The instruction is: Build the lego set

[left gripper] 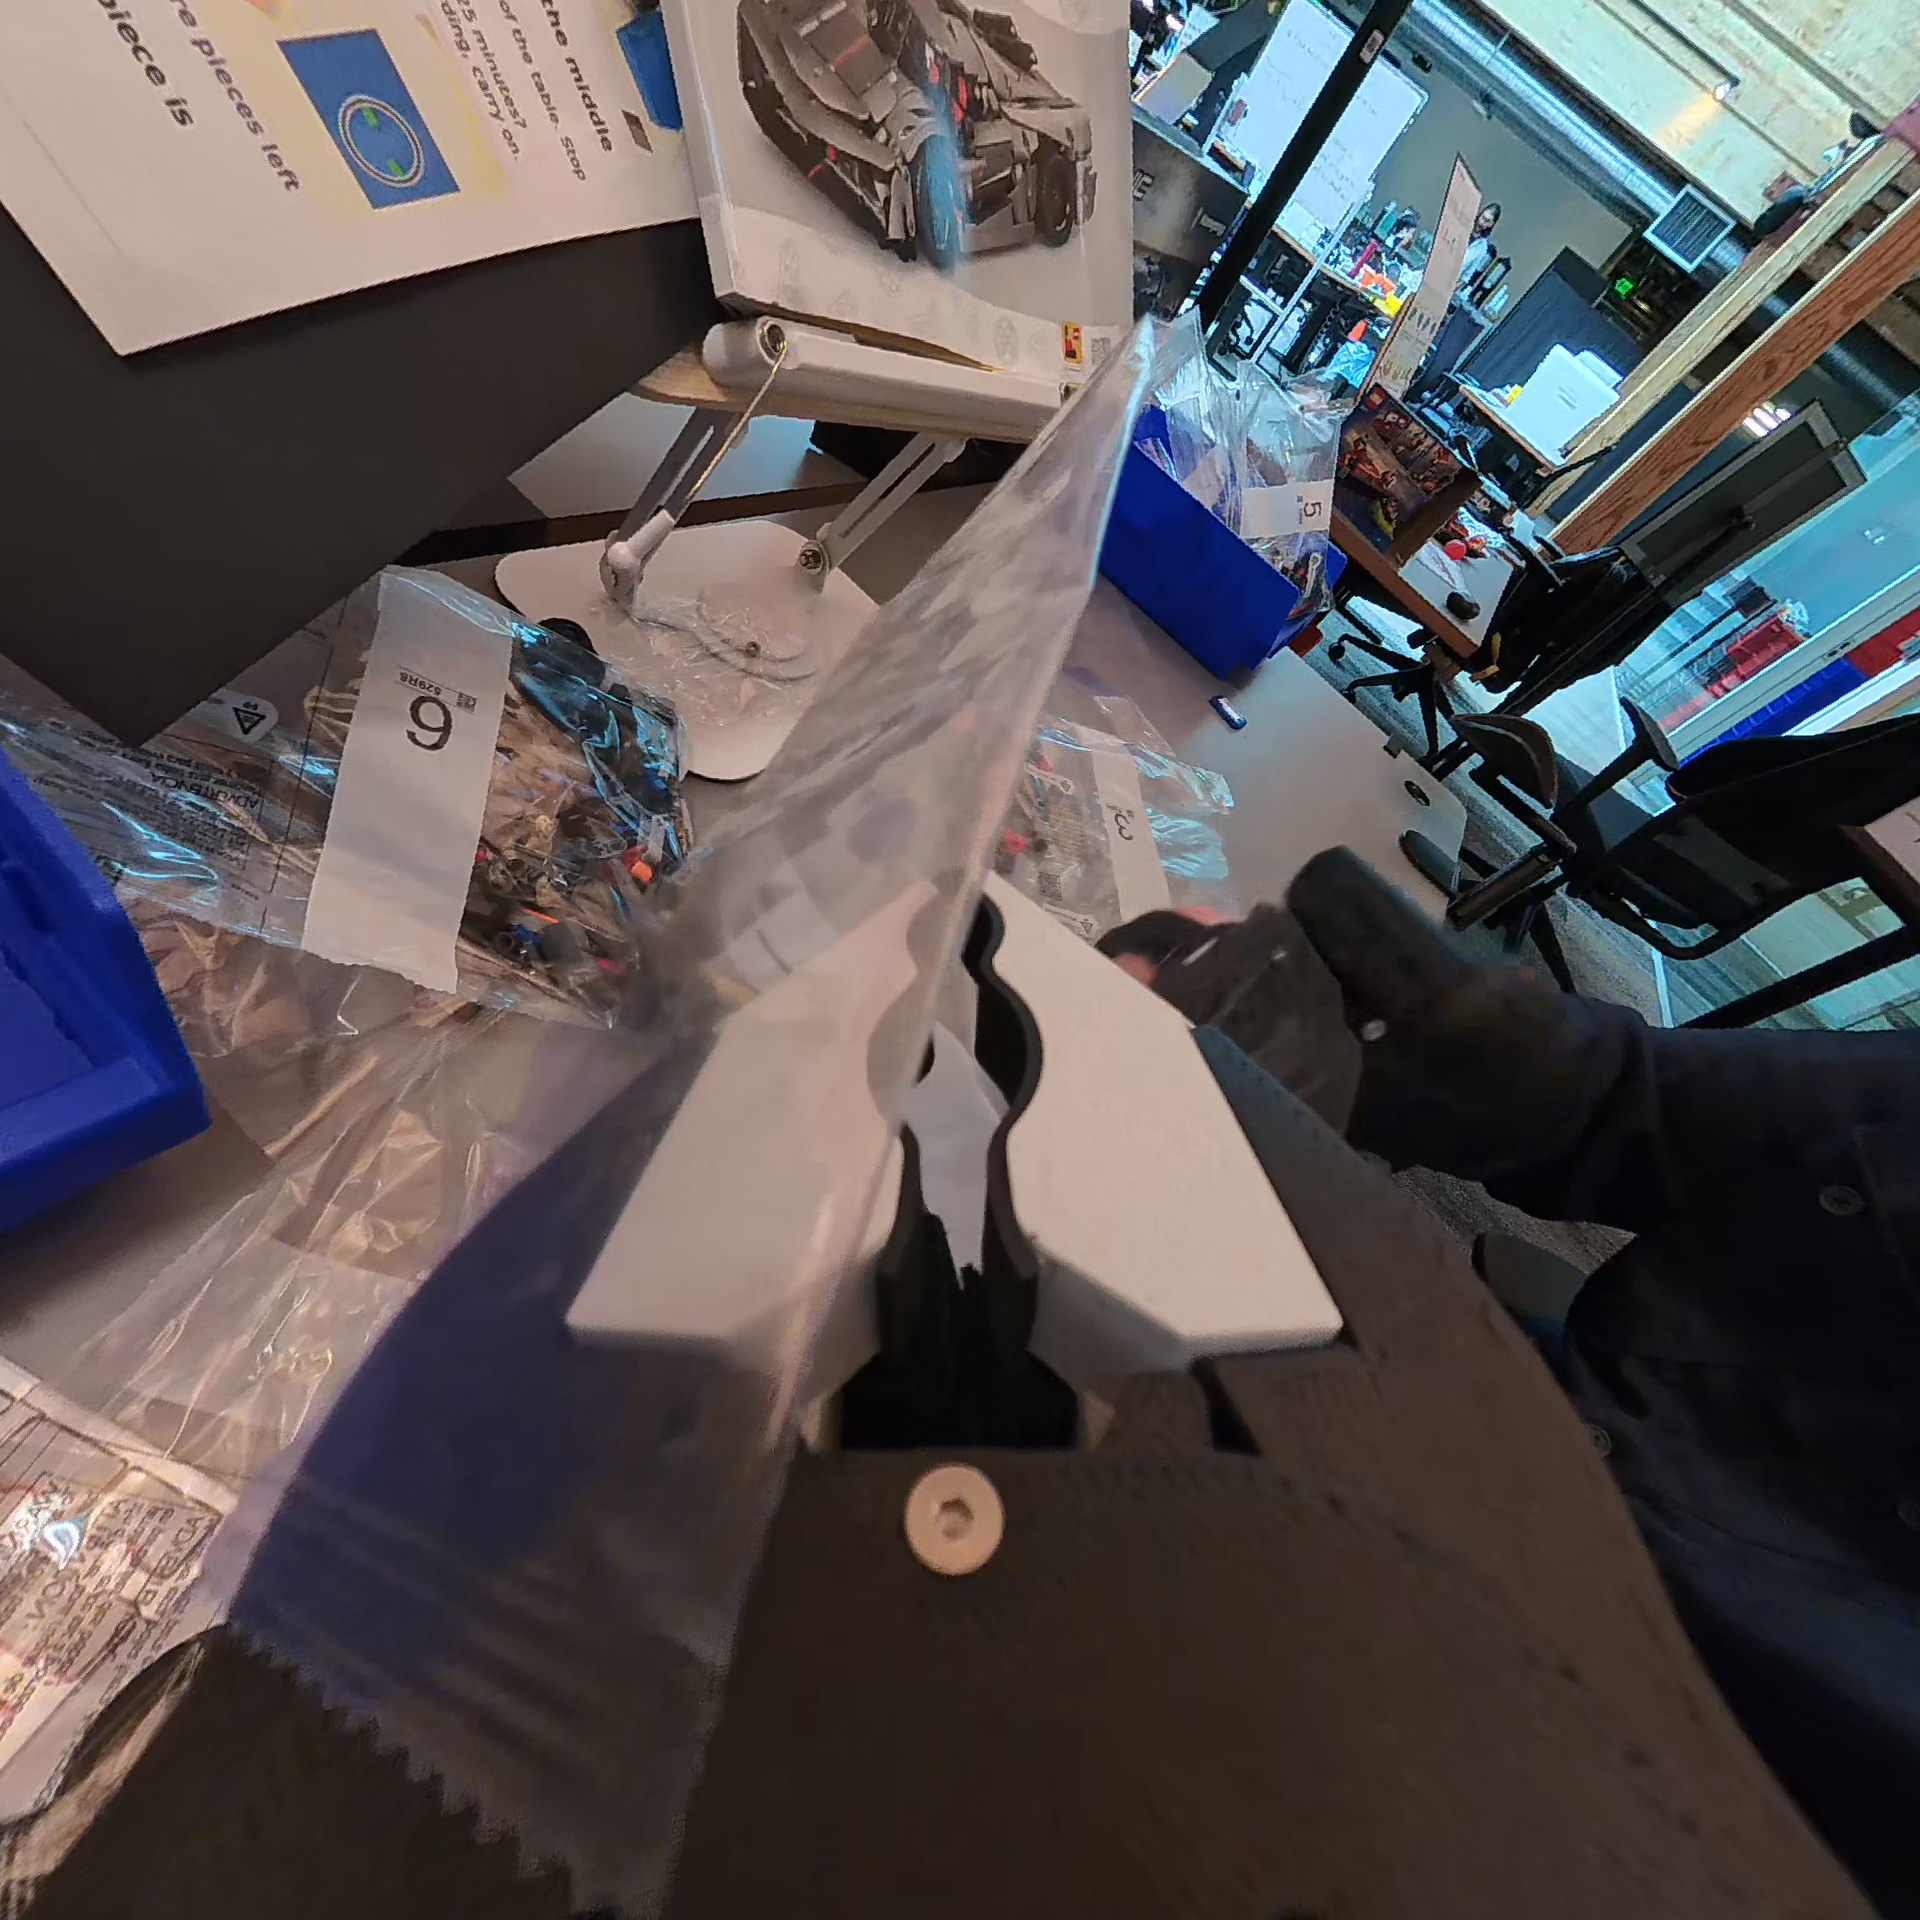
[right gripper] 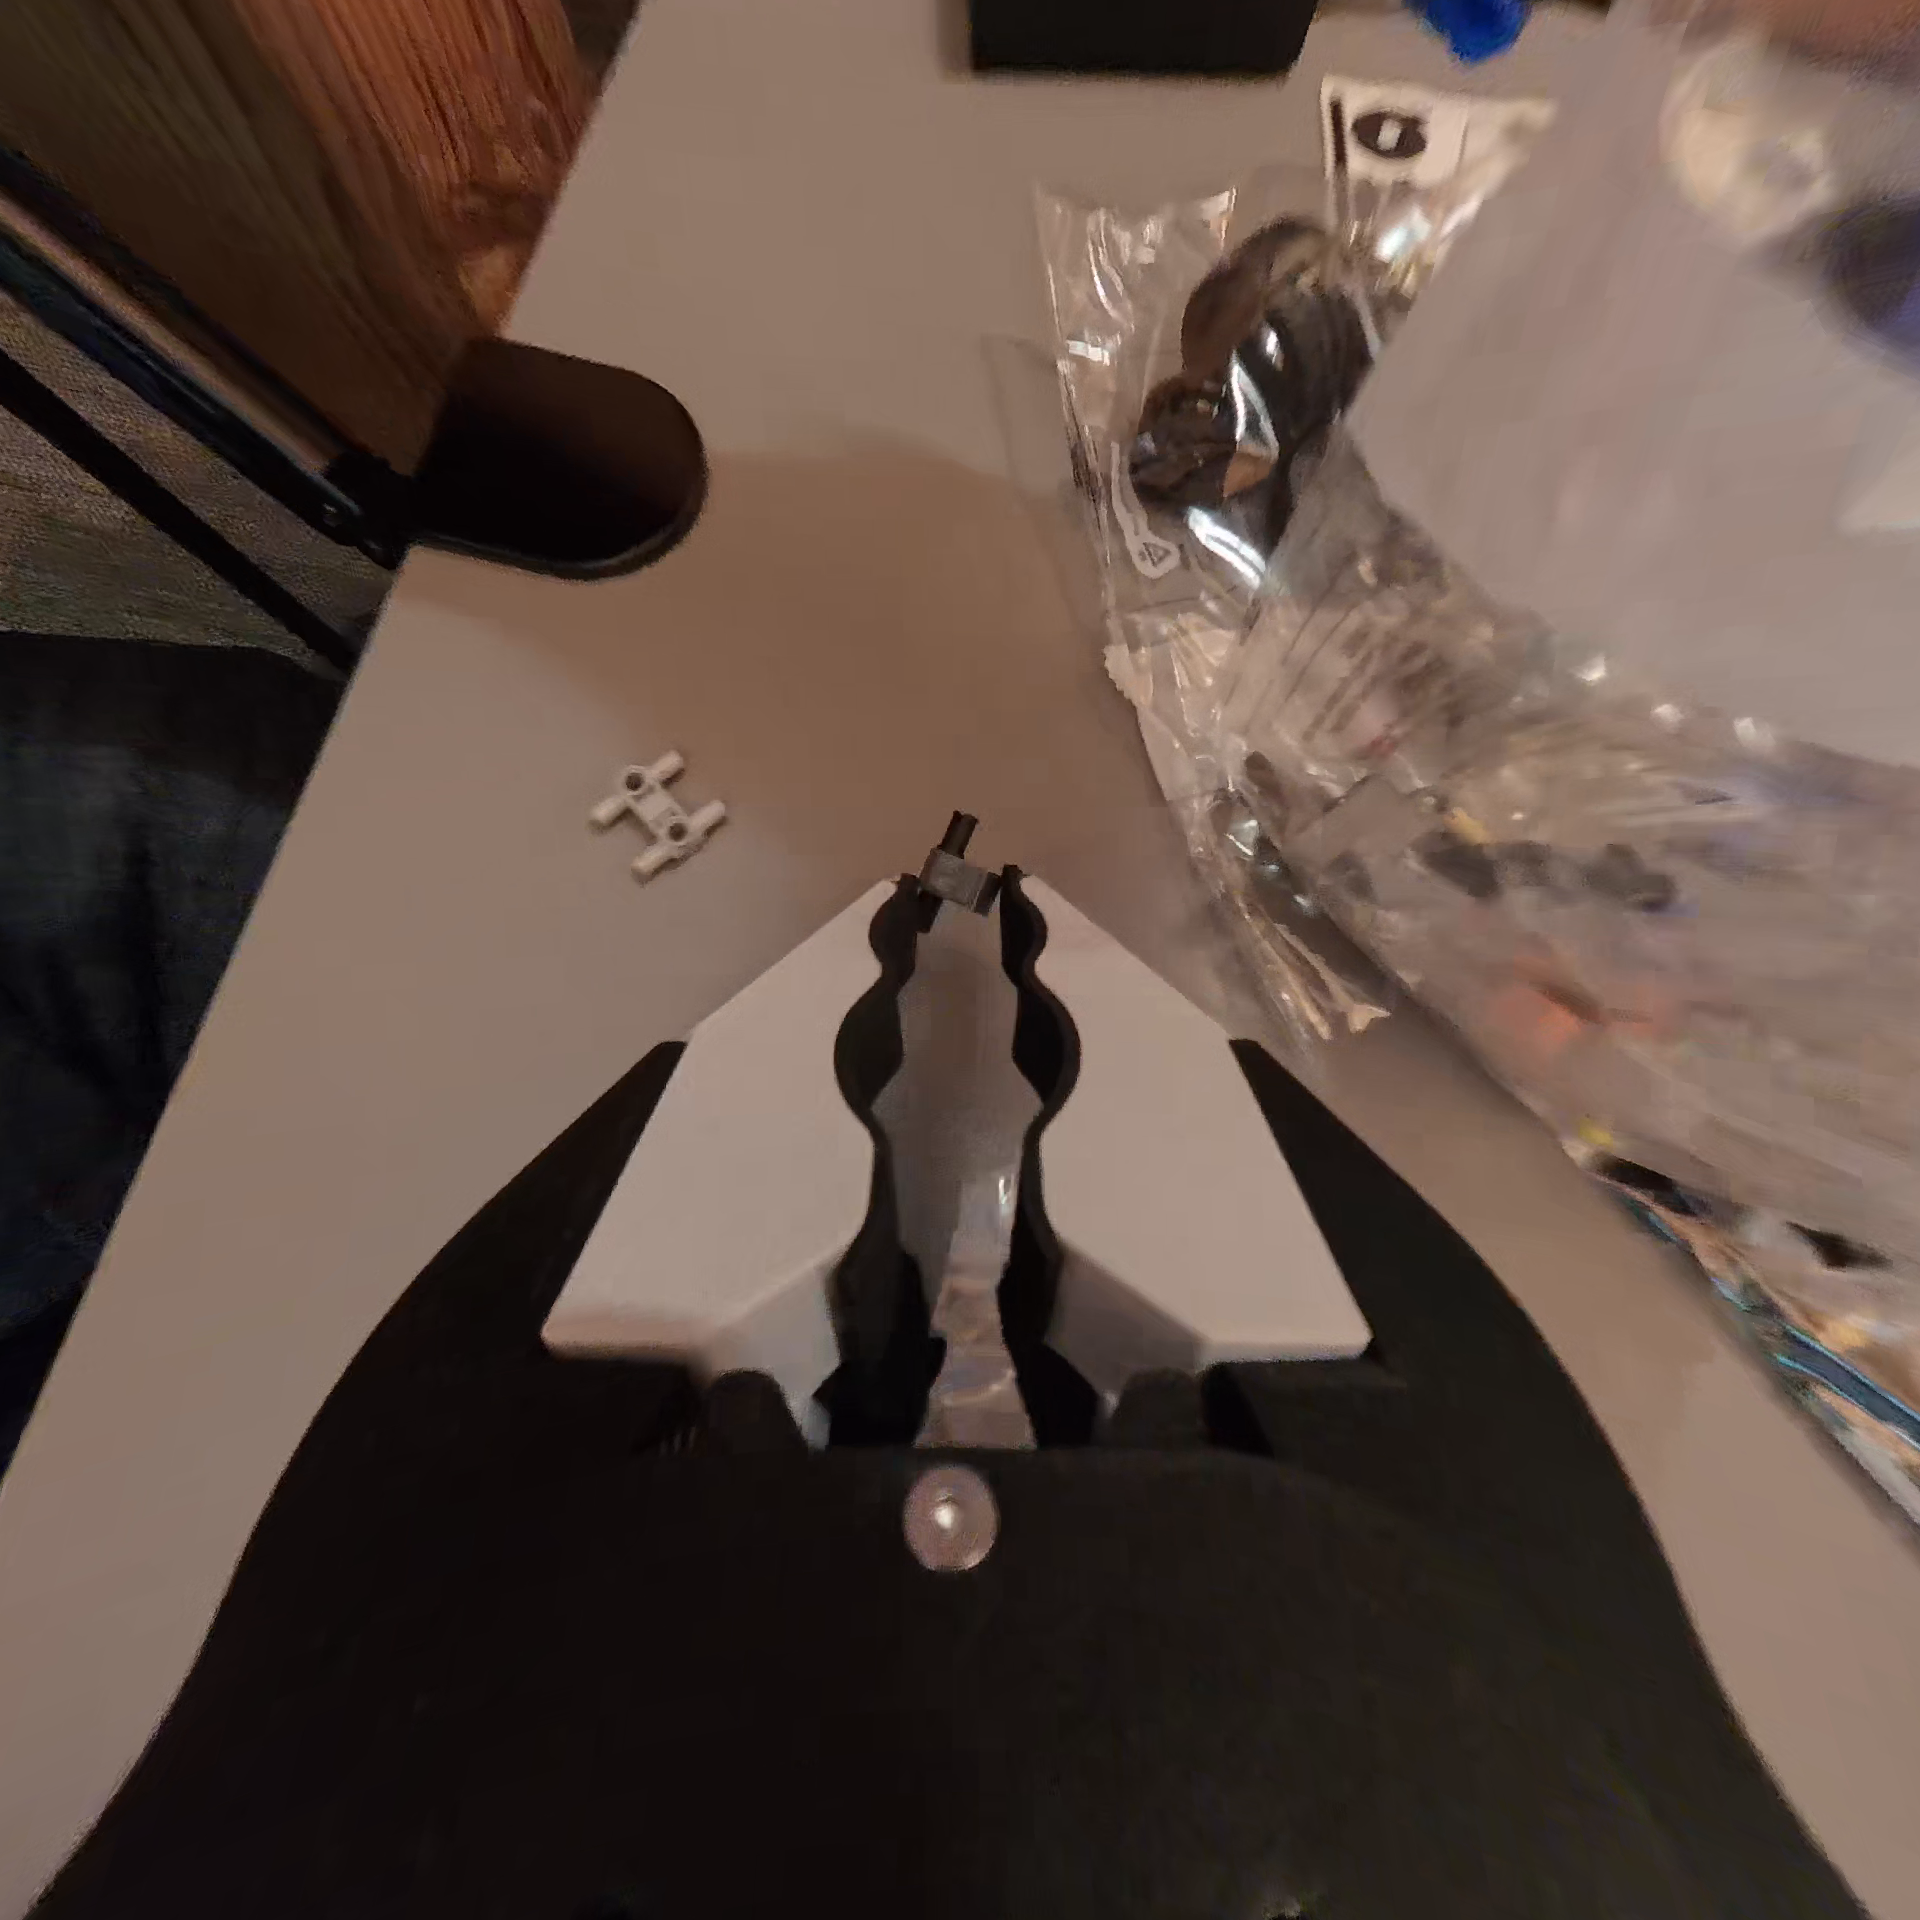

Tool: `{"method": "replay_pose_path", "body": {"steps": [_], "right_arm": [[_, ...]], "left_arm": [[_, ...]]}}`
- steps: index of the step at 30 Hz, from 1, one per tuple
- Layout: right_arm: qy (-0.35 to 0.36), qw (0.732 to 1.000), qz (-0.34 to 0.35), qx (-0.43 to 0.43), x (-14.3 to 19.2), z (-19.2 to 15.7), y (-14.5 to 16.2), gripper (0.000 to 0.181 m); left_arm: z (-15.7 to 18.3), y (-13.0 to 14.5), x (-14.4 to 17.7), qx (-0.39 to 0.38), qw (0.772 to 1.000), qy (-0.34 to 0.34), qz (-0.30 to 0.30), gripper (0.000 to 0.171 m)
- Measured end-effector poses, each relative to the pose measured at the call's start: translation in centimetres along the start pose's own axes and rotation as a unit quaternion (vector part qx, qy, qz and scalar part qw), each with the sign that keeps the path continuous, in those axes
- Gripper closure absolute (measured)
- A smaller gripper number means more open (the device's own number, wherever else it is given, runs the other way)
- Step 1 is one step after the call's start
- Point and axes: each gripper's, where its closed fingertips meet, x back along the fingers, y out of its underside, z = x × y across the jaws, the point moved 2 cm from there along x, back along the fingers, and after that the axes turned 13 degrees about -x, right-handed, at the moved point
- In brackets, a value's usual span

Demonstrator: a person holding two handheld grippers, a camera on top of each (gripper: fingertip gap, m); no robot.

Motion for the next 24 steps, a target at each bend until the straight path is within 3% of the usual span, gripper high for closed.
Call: {"method": "replay_pose_path", "body": {"steps": [6,9,11,13,14,16,18,20,24], "right_arm": [[0.030,0.991,0.127,0.013,8.9,-1.0,-4.9,0.168],[0.085,0.977,0.194,0.025,14.1,0.2,-8.2,0.168],[0.132,0.970,0.202,0.029,16.1,2.0,-9.8,0.168],[0.180,0.968,0.173,0.020,16.2,4.7,-10.0,0.161],[0.191,0.970,0.149,0.005,15.8,5.8,-9.8,0.146],[0.192,0.971,0.140,0.005,15.5,5.6,-9.9,0.144],[0.196,0.964,0.176,0.048,15.9,3.4,-10.6,0.150],[0.143,0.966,0.194,0.097,14.8,-0.7,-10.4,0.155],[0.013,0.989,0.090,0.120,7.7,-6.6,-5.8,0.151]], "left_arm": [[0.5,0.0,-0.4,-0.005,1.000,0.006,-0.007,0.171],[0.8,0.0,-0.6,-0.006,1.000,0.008,-0.011,0.171],[0.9,0.1,-0.8,-0.007,1.000,0.010,-0.012,0.171],[1.0,0.1,-1.0,-0.008,1.000,0.011,-0.015,0.171],[1.1,0.2,-1.0,-0.008,1.000,0.011,-0.015,0.171],[1.1,0.2,-1.0,-0.010,1.000,0.009,-0.017,0.171],[1.0,0.2,-0.8,-0.010,1.000,0.007,-0.017,0.171],[0.7,0.1,-0.6,-0.008,1.000,0.006,-0.014,0.171],[0.5,0.2,-0.5,-0.004,1.000,0.005,-0.011,0.171]]}}
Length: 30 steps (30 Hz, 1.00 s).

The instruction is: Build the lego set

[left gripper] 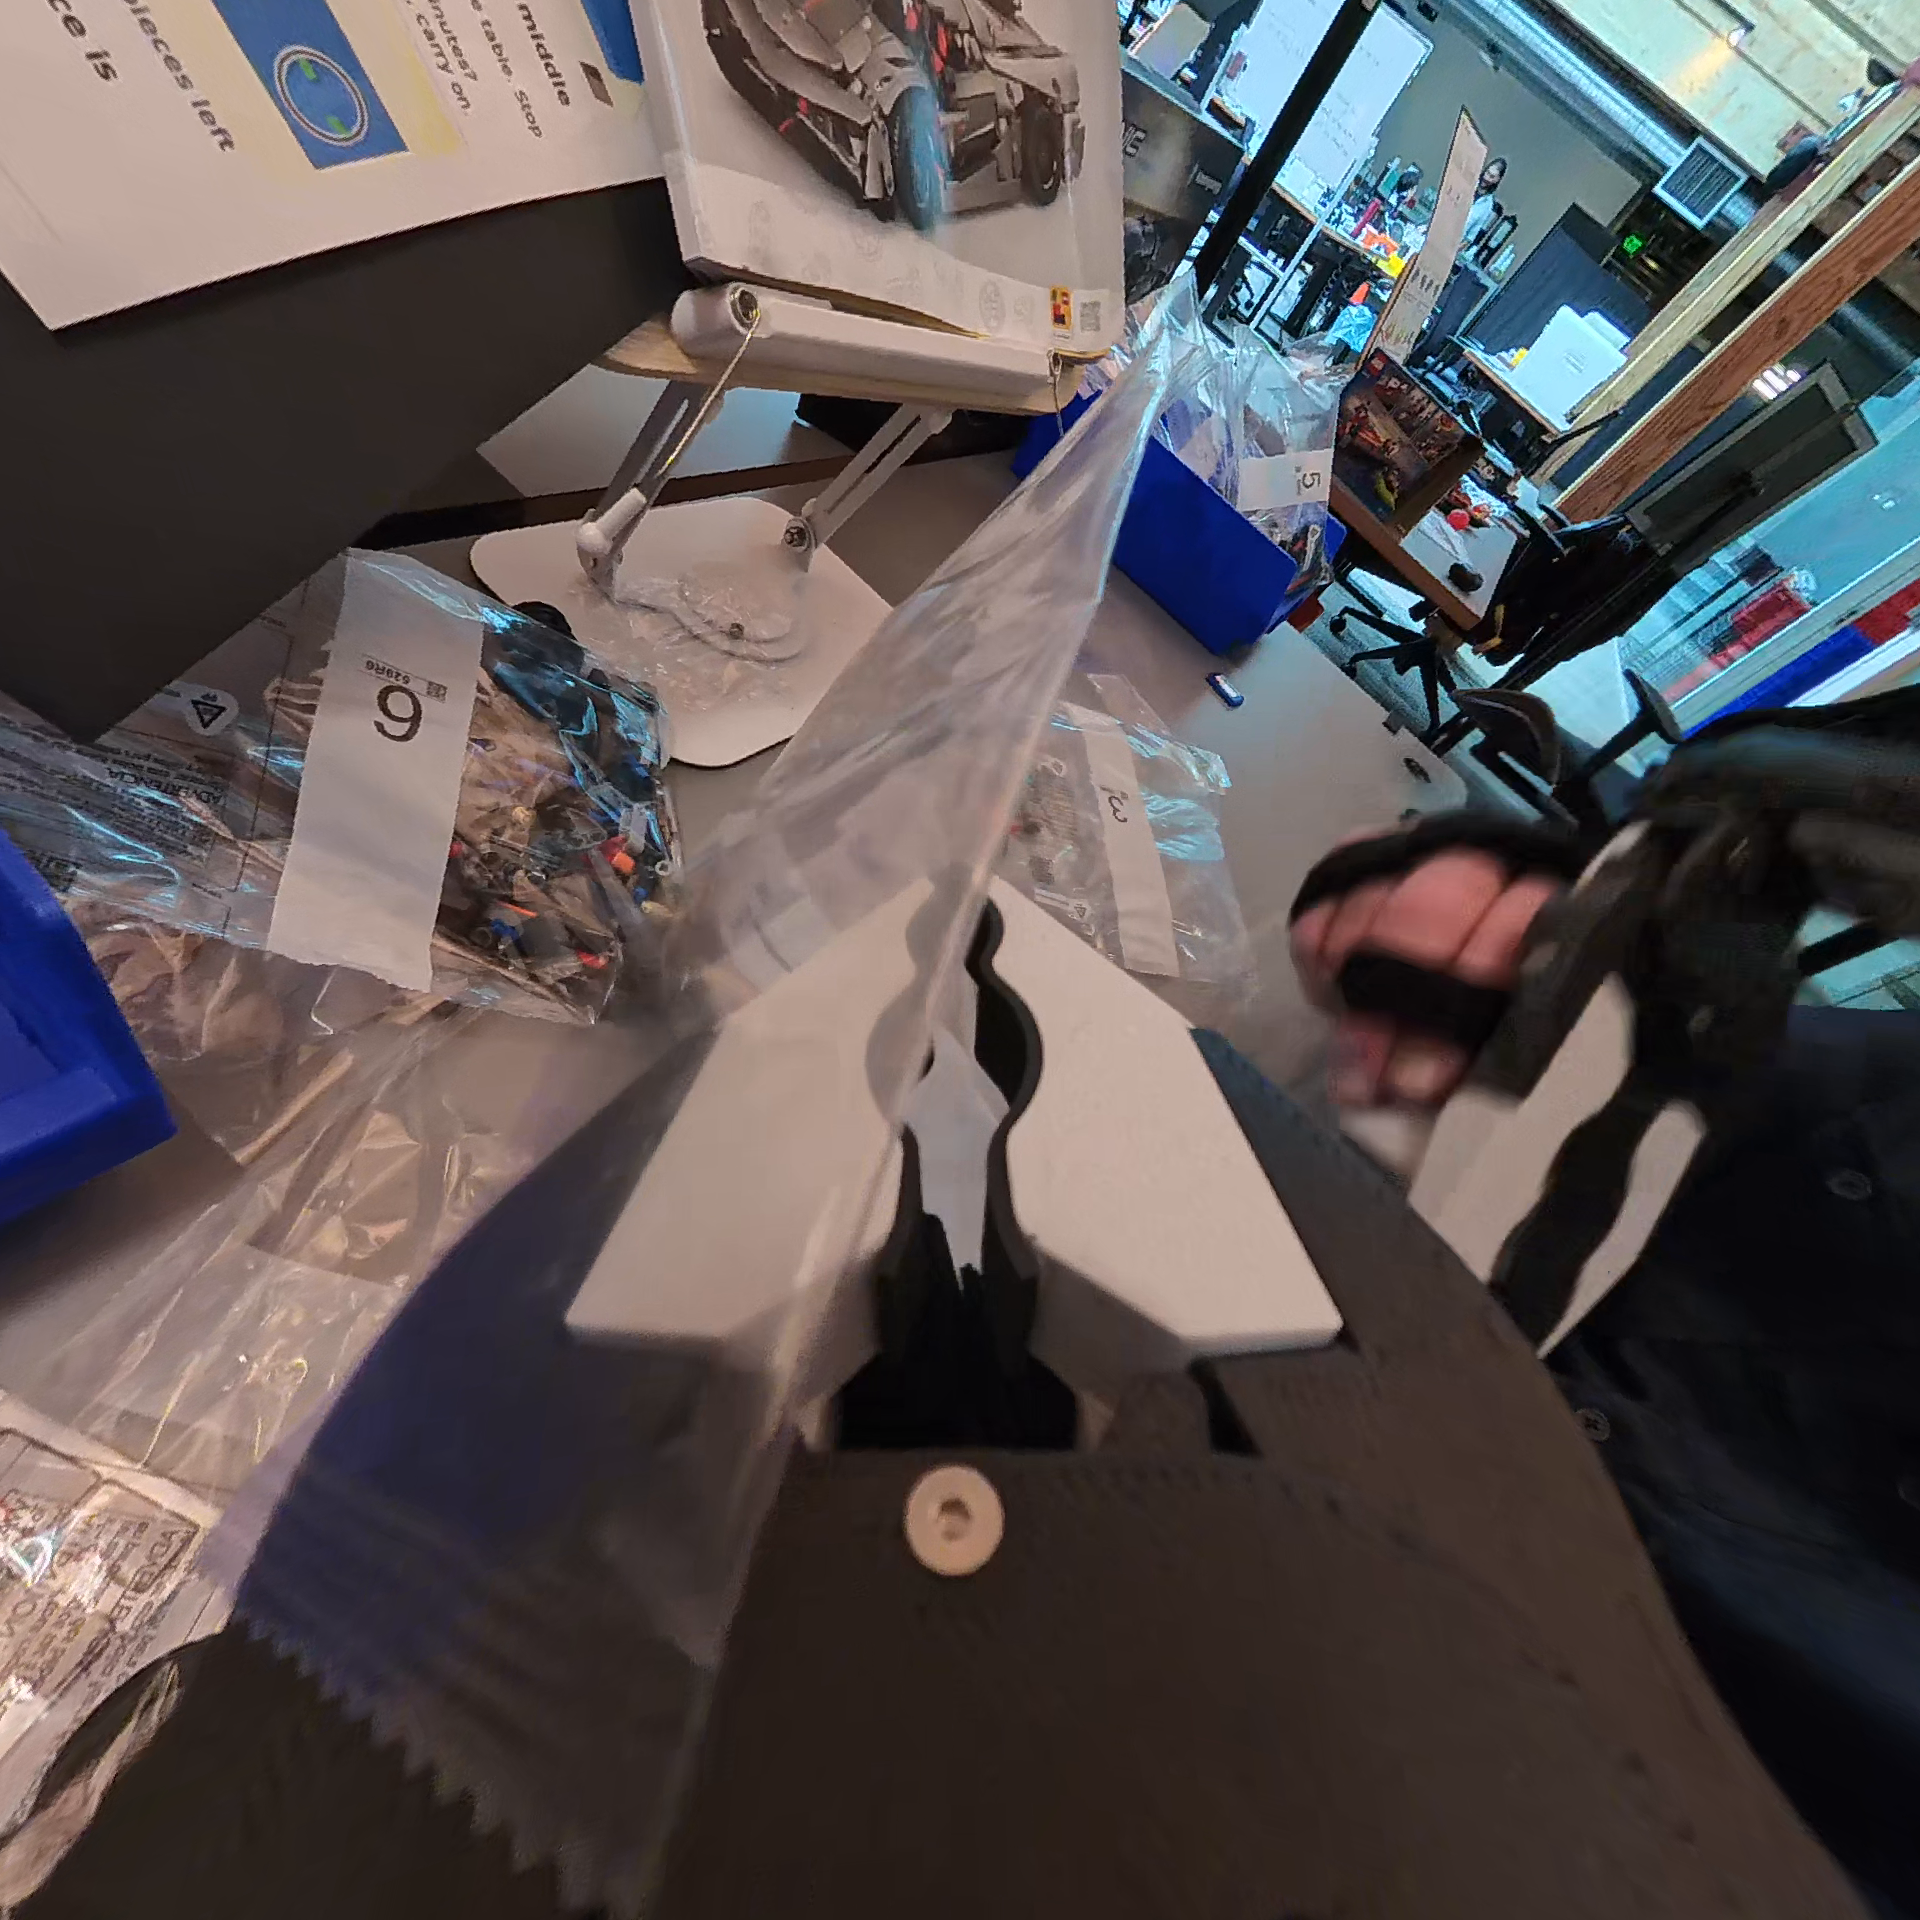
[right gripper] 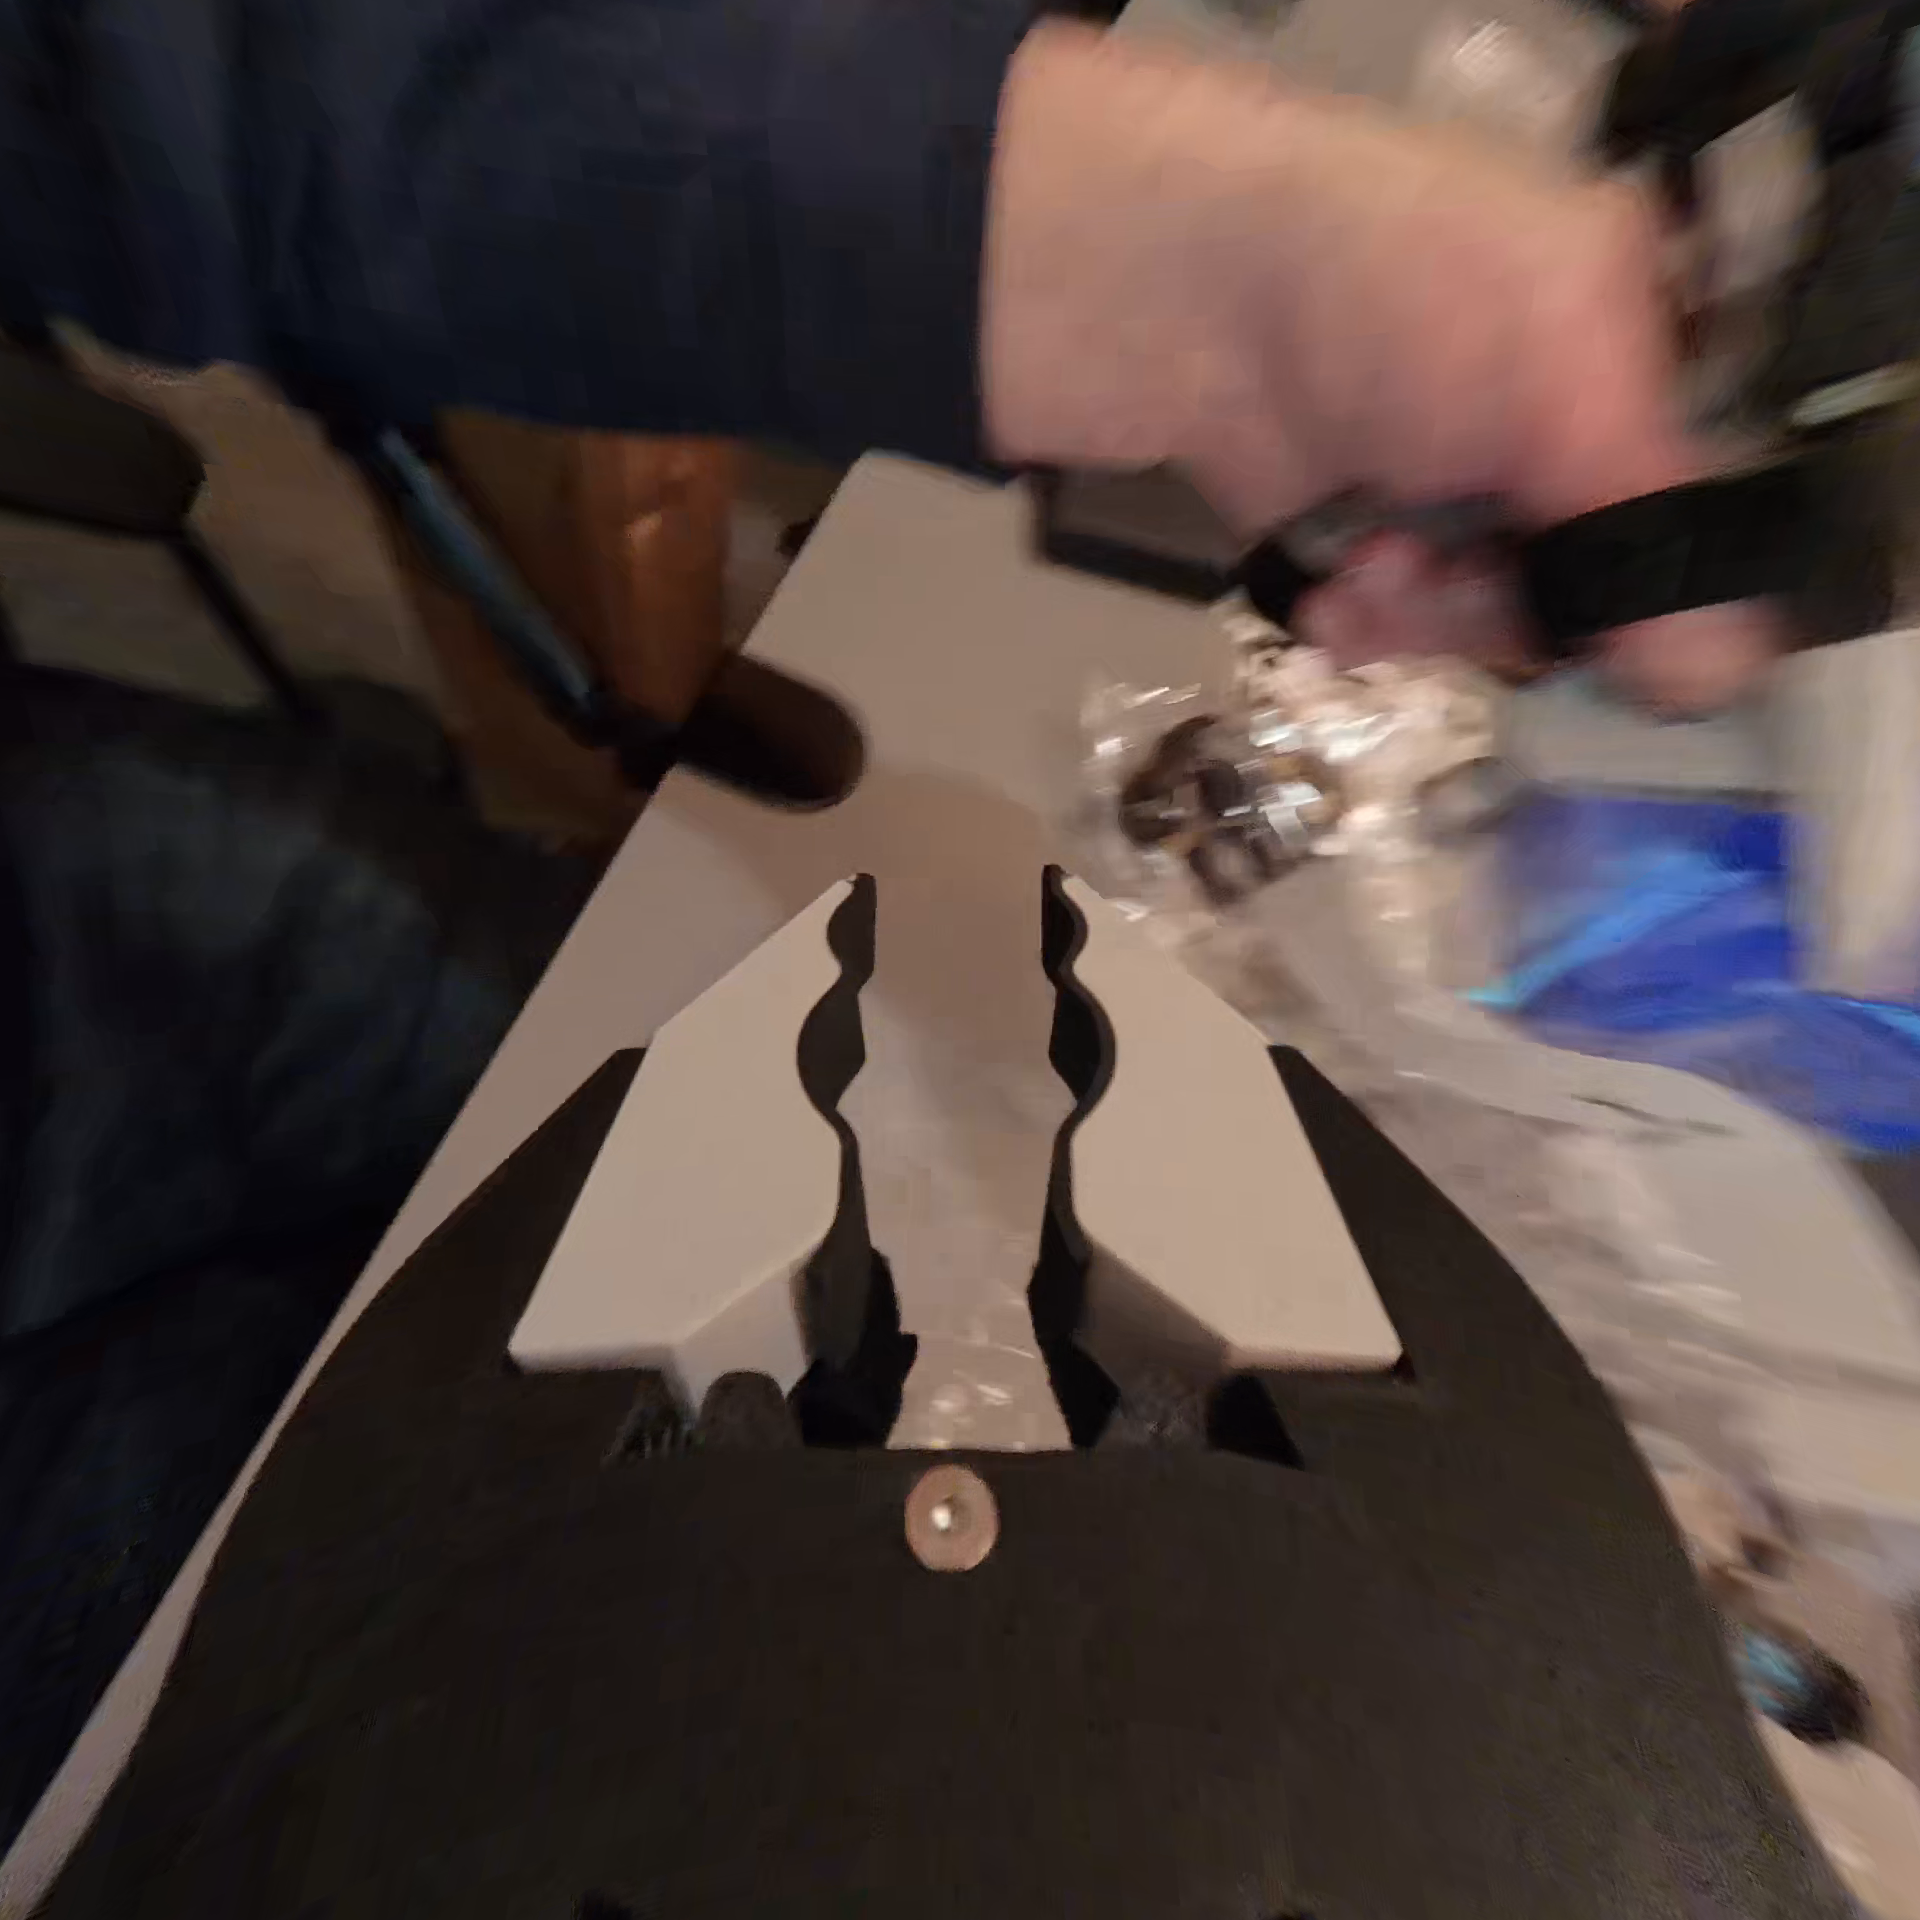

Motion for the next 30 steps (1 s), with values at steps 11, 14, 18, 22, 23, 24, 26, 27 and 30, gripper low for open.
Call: {"method": "replay_pose_path", "body": {"steps": [11,14,18,22,23,24,26,27,30], "right_arm": [[-0.092,0.983,-0.156,-0.026,-10.6,-2.8,9.2,0.176],[-0.092,0.982,-0.163,-0.029,-9.9,-2.7,9.2,0.176],[-0.065,0.992,-0.102,-0.042,-6.7,-1.0,6.4,0.176],[0.015,0.999,0.010,-0.048,0.2,3.2,0.0,0.176],[0.048,0.997,0.038,-0.043,2.1,4.7,-1.6,0.176],[0.081,0.994,0.066,-0.040,4.0,6.2,-3.1,0.176],[0.123,0.986,0.101,-0.057,6.9,9.1,-5.0,0.176],[0.144,0.981,0.110,-0.063,7.9,10.5,-5.5,0.176],[0.167,0.980,0.061,-0.088,7.6,13.9,-4.3,0.172]], "left_arm": [[0.4,-0.3,0.3,-0.008,1.000,-0.003,-0.004,0.171],[0.2,-0.2,0.5,-0.005,1.000,-0.003,-0.002,0.171],[0.2,-0.3,0.5,-0.005,1.000,-0.002,-0.001,0.171],[0.4,-0.3,0.3,-0.007,1.000,0.001,-0.004,0.171],[0.5,-0.2,0.3,-0.007,1.000,0.003,-0.005,0.171],[0.6,-0.2,0.2,-0.008,1.000,0.003,-0.007,0.171],[0.7,-0.2,0.0,-0.009,1.000,0.005,-0.009,0.171],[0.8,-0.2,0.0,-0.010,1.000,0.006,-0.010,0.171],[1.0,-0.2,-0.2,-0.011,1.000,0.006,-0.013,0.171]]}}
